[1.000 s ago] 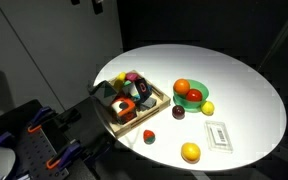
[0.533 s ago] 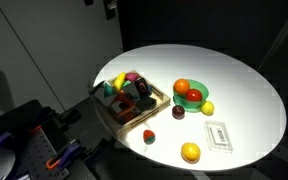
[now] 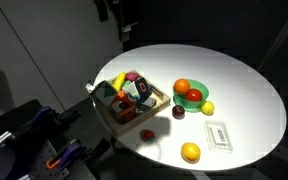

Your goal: Put the strawberry in the green bowl.

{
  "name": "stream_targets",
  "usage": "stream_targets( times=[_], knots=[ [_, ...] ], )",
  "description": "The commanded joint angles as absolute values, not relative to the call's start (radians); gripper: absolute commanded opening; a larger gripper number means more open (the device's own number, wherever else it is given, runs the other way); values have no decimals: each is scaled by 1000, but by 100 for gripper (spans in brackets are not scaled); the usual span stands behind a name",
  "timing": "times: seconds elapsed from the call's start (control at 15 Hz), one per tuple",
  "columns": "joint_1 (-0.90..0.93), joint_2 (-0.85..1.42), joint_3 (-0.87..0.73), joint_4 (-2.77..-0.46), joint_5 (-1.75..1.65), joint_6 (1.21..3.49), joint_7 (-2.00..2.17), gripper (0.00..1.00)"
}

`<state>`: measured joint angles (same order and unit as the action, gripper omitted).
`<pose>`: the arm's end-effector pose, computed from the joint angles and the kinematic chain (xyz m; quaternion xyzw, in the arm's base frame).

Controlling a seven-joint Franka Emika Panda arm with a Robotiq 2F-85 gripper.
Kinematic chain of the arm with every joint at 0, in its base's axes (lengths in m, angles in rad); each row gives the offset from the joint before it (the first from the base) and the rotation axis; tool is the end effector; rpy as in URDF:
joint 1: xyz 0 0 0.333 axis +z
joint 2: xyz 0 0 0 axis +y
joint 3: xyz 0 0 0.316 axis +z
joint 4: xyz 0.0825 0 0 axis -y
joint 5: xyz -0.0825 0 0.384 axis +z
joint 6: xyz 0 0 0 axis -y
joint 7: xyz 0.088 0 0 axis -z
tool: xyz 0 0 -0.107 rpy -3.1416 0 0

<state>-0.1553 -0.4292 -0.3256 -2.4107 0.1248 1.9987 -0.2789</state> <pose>0.3744 -0.1933 0.4634 -0.9860 0.1120 -0.0411 0.1161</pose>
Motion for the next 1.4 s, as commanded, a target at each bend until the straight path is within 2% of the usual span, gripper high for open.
stream_targets(
  times=[0.0,0.67,1.33],
  knots=[
    [-183,-392,-336,-2389,126,2005,-303,100],
    [-185,-401,-319,-2410,129,2004,-285,100],
    [-247,-292,-338,-2416,70,2087,-284,100]
  ],
)
